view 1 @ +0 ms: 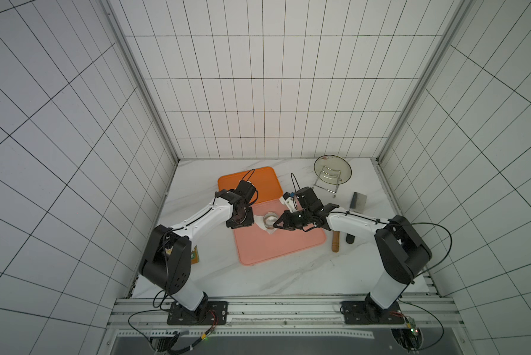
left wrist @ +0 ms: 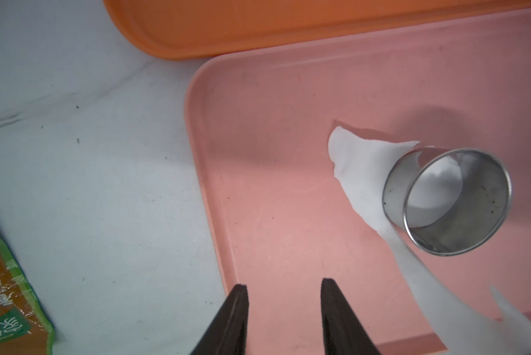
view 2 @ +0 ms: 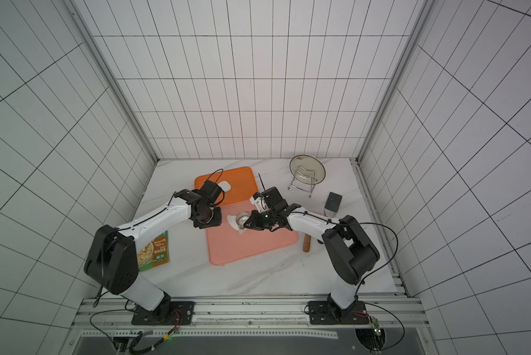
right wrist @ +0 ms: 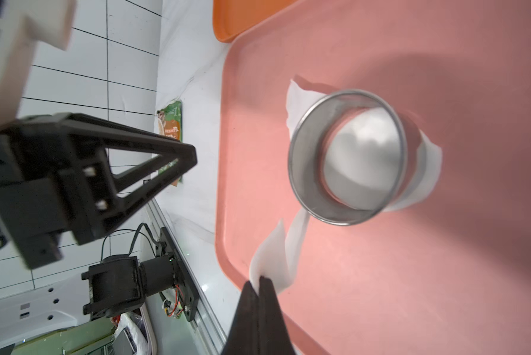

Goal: Roll out the dumpling wrappers from the dough
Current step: Remove the dumpling wrapper from the work surface.

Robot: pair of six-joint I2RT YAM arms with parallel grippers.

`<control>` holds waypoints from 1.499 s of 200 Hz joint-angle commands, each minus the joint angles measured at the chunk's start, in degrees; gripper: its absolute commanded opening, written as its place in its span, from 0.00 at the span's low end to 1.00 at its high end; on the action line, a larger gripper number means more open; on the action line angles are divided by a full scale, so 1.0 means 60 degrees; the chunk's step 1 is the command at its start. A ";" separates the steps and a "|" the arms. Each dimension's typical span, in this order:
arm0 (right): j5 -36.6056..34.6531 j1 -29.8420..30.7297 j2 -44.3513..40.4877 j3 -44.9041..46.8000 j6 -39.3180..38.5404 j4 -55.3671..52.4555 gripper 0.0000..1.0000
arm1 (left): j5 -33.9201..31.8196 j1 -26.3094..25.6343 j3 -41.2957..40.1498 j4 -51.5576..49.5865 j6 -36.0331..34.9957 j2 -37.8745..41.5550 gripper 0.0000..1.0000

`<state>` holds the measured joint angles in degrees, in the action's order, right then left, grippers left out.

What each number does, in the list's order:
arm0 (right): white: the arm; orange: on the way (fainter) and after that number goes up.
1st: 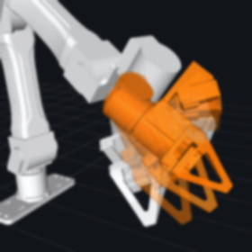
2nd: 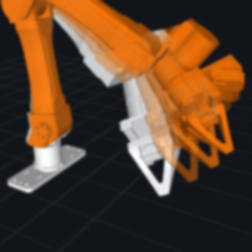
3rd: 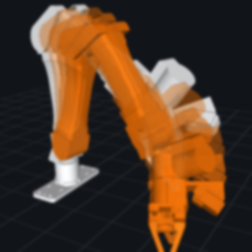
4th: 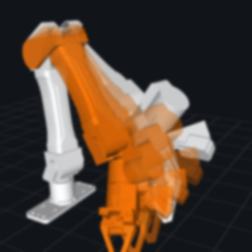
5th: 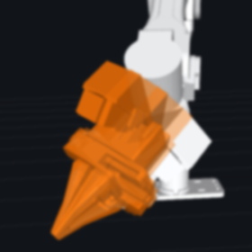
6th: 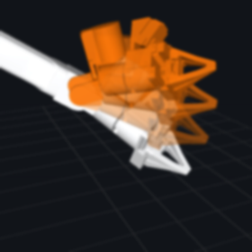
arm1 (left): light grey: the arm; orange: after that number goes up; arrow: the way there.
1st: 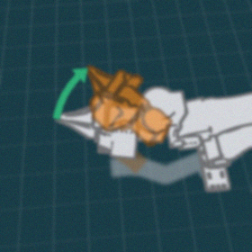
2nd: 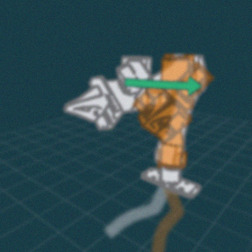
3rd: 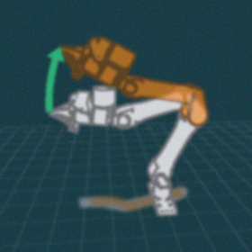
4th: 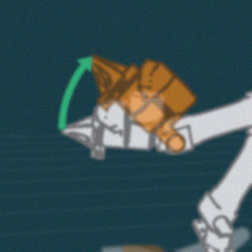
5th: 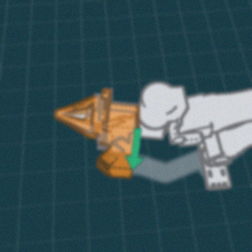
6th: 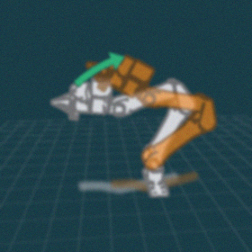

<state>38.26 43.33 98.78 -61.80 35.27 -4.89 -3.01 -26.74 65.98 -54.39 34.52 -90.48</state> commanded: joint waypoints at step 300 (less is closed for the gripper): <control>-0.0448 -0.1472 0.2783 -0.3408 0.0858 0.0603 0.00 | 0.0977 -0.1007 -0.0101 0.3257 0.1321 -0.1387 0.51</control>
<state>35.73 35.20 114.76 -81.82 40.27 -2.42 4.12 -32.91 62.78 -36.82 42.17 -96.79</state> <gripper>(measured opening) 0.037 0.509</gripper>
